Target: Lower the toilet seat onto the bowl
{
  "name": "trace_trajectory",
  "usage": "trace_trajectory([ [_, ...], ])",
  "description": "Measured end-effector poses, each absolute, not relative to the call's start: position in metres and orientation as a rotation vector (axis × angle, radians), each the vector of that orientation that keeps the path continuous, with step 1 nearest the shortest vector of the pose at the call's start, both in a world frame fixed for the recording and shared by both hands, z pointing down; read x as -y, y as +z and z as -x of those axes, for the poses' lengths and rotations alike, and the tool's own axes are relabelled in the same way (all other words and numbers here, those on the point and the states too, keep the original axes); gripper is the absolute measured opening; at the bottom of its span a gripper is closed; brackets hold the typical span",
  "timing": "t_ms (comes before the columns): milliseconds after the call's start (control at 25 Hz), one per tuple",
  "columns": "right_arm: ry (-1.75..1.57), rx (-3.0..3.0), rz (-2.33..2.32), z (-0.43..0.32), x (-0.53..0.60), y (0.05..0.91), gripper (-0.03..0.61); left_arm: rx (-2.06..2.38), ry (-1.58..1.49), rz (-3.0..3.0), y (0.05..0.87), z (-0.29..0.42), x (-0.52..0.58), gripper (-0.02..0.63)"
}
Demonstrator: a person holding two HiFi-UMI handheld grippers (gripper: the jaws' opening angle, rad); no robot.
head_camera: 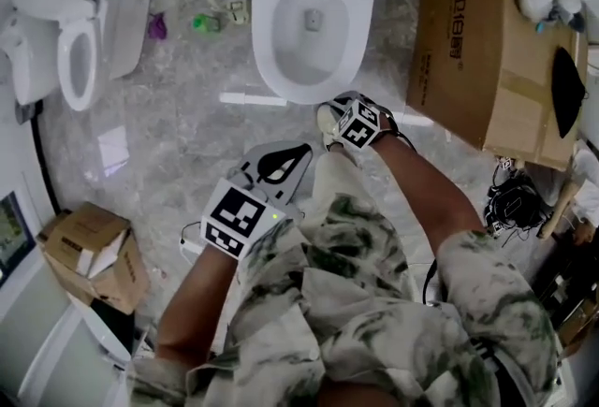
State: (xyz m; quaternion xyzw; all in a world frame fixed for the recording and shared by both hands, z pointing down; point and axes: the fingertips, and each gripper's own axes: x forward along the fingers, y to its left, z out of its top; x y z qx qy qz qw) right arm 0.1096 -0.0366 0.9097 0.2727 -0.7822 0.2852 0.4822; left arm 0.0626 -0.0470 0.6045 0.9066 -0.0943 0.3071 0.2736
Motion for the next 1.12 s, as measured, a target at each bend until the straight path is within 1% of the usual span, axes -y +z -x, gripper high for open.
trace_trajectory([
  [160,0.722,1.923,-0.865,-0.116,0.015,0.852,0.078,0.144,0.819,-2.531,0.576,-0.052,0.010,0.021],
  [280,0.749,1.933,-1.035,-0.108,-0.014,0.801,0.077,0.102,0.798,-2.587,0.553,-0.022,-0.019,0.021],
  [400,0.759,1.952,-1.165,-0.080,-0.057,0.746,0.075,0.095,0.788,-2.612,0.533,0.022,-0.052,0.021],
  [600,0.742,2.019,-1.361,-0.005,-0.117,0.649,0.052,0.093,0.745,-2.641,0.502,0.109,-0.097,0.021],
  [720,0.700,2.068,-1.468,0.029,-0.144,0.588,0.051,0.095,0.716,-2.668,0.484,0.150,-0.118,0.021],
  [920,0.620,2.115,-1.580,0.066,-0.190,0.508,0.049,0.110,0.683,-2.694,0.459,0.194,-0.148,0.022],
  [1120,0.535,2.145,-1.637,0.080,-0.223,0.455,0.048,0.150,0.644,-2.736,0.433,0.214,-0.167,0.023],
])
